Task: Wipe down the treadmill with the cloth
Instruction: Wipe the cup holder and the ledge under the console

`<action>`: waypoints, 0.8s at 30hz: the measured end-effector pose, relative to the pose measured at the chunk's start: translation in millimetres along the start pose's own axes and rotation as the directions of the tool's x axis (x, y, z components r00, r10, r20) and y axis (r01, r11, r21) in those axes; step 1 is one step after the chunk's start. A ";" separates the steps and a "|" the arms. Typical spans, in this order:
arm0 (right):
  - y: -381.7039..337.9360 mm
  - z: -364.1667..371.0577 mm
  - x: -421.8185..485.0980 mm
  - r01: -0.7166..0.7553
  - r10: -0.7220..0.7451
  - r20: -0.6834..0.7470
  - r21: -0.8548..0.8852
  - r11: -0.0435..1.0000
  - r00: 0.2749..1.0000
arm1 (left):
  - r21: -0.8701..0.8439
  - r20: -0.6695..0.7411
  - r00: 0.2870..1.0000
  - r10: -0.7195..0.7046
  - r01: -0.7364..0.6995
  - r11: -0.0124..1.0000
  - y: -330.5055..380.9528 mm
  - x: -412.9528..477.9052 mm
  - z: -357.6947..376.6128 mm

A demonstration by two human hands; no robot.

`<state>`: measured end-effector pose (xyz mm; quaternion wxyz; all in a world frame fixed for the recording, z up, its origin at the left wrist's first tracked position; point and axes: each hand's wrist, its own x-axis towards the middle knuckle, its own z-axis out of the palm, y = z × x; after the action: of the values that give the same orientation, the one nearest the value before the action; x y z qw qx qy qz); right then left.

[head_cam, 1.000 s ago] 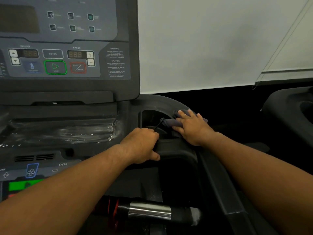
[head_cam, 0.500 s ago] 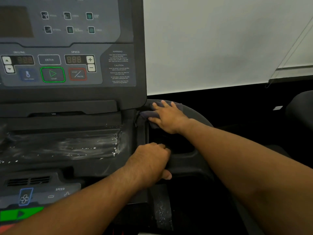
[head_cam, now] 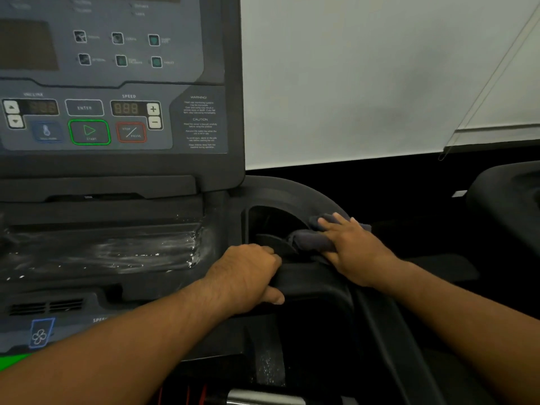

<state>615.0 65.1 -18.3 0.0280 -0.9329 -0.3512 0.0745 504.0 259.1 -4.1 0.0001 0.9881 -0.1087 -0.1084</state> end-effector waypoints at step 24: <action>-86.1 15.9 75.0 -0.192 0.149 0.241 0.167 0.967 0.959 | 0.110 0.059 0.996 -0.068 0.061 0.992 -48.1 -13.6 11.9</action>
<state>612.1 179.3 -34.0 0.0693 -0.9383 -0.2615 0.2155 498.8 309.3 -14.0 -0.0603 0.9858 -0.0823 -0.1334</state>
